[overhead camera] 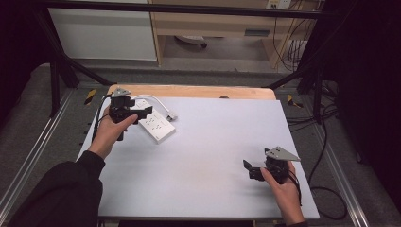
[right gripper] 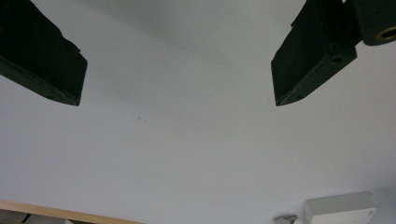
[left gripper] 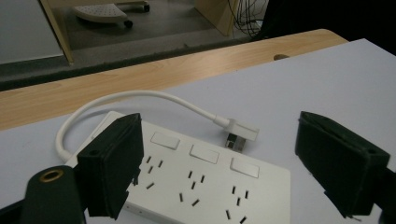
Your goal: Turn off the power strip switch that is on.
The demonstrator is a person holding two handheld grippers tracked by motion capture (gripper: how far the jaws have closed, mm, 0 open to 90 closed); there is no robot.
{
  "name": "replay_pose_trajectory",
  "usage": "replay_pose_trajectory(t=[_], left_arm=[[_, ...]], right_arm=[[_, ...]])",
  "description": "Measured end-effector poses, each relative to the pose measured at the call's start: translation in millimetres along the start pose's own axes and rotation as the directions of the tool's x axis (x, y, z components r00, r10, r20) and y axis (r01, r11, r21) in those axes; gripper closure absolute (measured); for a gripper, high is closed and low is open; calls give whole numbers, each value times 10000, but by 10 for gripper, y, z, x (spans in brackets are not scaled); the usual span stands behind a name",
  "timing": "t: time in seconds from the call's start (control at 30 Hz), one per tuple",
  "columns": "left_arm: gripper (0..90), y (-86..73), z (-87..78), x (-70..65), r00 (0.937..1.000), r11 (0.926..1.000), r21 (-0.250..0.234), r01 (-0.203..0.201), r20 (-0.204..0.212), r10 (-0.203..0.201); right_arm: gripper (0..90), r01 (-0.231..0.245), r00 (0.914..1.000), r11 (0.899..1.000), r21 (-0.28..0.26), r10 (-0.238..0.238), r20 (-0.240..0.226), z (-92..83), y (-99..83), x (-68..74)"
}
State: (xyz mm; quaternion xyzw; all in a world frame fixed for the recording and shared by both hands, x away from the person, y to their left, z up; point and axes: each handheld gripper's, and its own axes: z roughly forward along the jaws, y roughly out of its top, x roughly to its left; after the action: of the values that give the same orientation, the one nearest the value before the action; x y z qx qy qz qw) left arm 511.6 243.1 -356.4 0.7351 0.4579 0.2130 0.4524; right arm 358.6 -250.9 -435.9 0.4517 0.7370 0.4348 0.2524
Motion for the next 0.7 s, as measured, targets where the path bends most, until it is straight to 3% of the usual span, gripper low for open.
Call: replay_pose_trajectory(t=[0.37,0.47,0.7], left_arm=[[159,-45,152,46,9992,9999,130,-112,-371,116],[244,-31,163,67,9982,9993,350,-136,-585,156],[337,-26,148,96,9972,9996,228,-186,-715,202]], right_arm=[[39,-13,10000,10000,13,13,-47,1,1,1],[39,-21,10000,10000,-16,21,-45,0,1,2],[39,-33,10000,10000,-2,33,-50,-3,0,-3]])
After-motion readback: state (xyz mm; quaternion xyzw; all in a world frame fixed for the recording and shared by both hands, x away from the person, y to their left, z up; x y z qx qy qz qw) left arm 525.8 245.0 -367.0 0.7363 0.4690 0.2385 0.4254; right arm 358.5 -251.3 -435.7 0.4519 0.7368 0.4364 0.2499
